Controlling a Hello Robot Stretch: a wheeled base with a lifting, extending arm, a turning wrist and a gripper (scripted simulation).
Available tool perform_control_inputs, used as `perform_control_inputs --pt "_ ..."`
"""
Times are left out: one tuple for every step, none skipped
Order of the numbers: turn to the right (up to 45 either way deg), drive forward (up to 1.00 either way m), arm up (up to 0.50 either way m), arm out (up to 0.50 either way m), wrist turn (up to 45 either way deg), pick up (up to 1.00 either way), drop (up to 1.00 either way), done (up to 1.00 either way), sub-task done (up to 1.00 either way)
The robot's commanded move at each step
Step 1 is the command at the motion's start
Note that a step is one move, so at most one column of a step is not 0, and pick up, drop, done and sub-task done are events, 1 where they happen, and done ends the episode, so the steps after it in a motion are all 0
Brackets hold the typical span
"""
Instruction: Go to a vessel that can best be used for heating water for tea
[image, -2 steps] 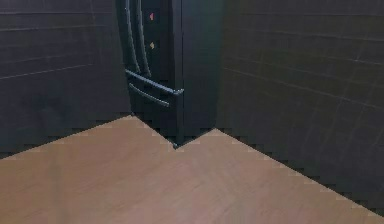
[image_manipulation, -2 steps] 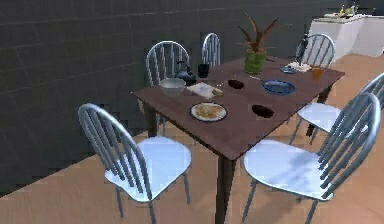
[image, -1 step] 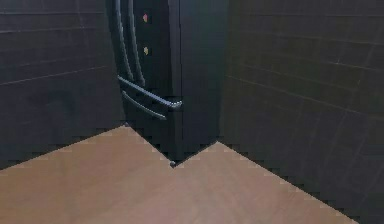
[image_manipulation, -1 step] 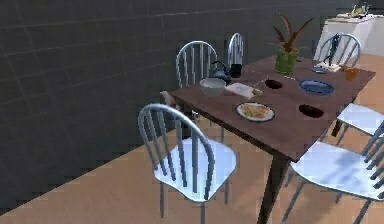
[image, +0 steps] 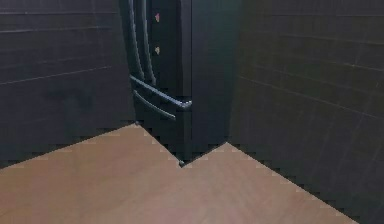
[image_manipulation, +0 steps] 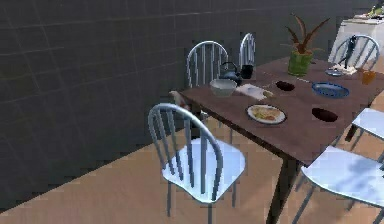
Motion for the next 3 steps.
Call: perform_control_inputs --pt "0.0 0.1 0.0 0.0 0.0 0.0 0.0 0.0 0.0" --pt "45.0 0.0 0.0 0.0 0.0 0.0 0.0 0.0 0.0" --pt "3.0 0.0 0.0 0.0 0.0 0.0 0.0 0.0 0.0"
